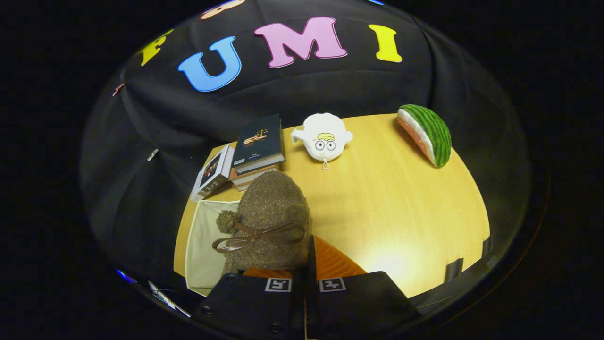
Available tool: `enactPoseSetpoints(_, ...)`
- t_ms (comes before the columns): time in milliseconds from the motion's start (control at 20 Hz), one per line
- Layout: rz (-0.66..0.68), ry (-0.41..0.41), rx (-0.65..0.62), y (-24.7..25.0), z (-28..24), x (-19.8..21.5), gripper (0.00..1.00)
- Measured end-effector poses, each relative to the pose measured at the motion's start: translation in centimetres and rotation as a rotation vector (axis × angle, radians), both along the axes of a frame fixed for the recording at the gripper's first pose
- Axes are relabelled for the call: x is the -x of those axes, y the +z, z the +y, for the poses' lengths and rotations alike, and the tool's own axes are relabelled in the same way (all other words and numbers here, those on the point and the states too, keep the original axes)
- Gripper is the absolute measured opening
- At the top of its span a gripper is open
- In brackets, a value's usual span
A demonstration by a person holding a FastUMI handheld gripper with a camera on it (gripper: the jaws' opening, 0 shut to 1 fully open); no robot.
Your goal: Open the storage box then place both shoes into the box .Put the left shoe in first, then the right shoe, with the right side of both shoes facing outward in a uniform manner.
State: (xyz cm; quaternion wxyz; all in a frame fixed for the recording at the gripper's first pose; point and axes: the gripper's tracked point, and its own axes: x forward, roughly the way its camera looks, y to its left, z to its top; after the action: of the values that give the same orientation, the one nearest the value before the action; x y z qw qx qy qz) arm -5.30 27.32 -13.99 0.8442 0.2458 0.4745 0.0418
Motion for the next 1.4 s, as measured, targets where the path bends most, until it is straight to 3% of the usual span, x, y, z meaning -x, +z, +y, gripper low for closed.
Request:
enactPoseSetpoints(250,0.016,0.071,0.01,-0.3,6.8,-0.7,0.07)
enactPoseSetpoints(650,0.082,0.139,0.147,-4.1,9.3,0.5,0.1)
enactPoseSetpoints(800,0.102,0.155,0.145,-4.3,9.8,1.0,0.22)
enactPoseSetpoints(950,0.103,0.199,0.108,-4.1,10.8,1.9,0.24)
enactPoseSetpoints(1000,0.088,0.215,0.079,-3.6,11.5,1.8,0.38)
enactPoseSetpoints(1100,0.055,0.229,0.088,-2.6,11.3,1.4,0.77)
enactPoseSetpoints(1150,0.032,0.234,0.1,-2.4,11.2,1.1,0.86)
enactPoseSetpoints(1300,-0.003,0.233,0.105,-1.8,10.8,1.0,0.98)
enactPoseSetpoints(1400,-0.027,0.228,0.106,-1.5,10.3,0.8,0.98)
